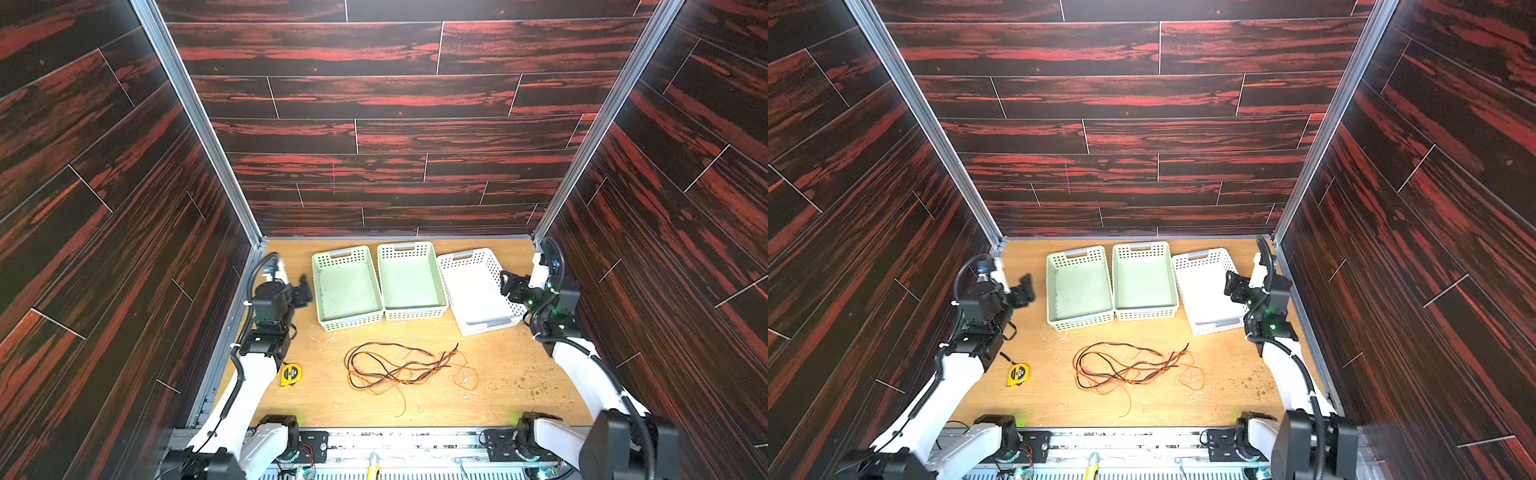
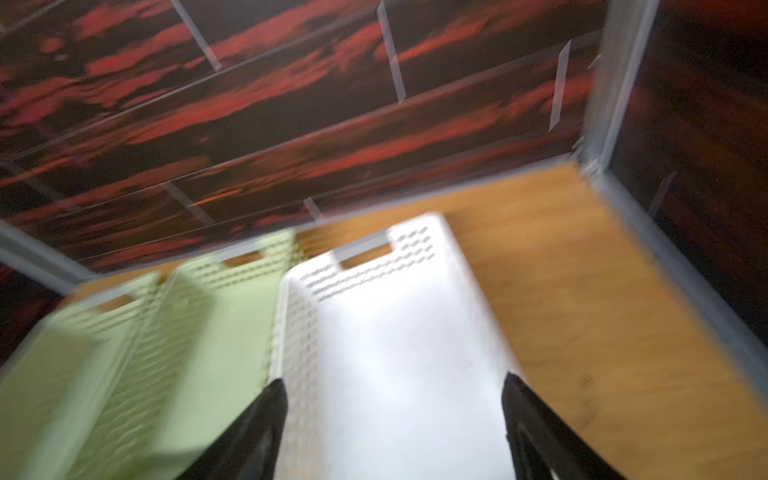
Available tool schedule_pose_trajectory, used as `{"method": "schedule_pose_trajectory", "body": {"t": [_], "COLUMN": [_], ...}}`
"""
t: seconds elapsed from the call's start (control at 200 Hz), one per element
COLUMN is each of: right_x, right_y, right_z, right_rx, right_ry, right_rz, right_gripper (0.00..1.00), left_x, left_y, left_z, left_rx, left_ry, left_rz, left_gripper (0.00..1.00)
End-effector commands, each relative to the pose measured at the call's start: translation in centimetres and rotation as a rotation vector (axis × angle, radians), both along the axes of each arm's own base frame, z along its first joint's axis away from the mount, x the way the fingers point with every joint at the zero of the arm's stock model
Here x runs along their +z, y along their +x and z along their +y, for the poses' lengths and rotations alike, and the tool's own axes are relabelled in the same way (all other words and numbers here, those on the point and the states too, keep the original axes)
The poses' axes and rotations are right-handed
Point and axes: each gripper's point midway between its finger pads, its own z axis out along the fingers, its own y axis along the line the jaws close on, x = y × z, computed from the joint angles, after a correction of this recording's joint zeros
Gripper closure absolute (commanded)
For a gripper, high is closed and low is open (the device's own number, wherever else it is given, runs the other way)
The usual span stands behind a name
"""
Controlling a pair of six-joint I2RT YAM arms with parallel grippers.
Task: Untangle the cables
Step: 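Lower the left and right grippers onto the wire tangle while both reach forward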
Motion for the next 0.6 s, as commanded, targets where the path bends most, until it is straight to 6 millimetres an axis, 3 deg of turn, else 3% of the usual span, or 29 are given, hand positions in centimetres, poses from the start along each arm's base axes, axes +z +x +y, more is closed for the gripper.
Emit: {"method": "schedule_pose_trajectory", "body": {"t": [0.0,0.296,0.421,0.596], "right_x": [-2.8,-6.0,-8.3,-12.9], "right_y": [-3.4,-10.8,-13.3,-16.6], "right_z": [3.1,7.1,8.6,11.4], "right_rx": [0.096,0.156,0.165,0.179], "right_ry": [0.078,0.189,0.208,0.163], "right_rz": [0.246,0.502,0.592,0.72], "right_gripper": [0.25,0.38,0.41,0.4], "left_x": [-1.1,-3.0,-4.2,-5.8], "left_y": [-2.1,-4.5,-4.7,-5.8], "left_z": [-7.2,-20.4,-23.8,-26.8], "left_rx": [-0.318,-0.737,-0.83,-0.926], "left_ry": [0.015,0.139,0.124,0.135], "left_rz": [0.09,0.164,0.156,0.165], "left_gripper": [0.2,0.27,0.28,0.3]}}
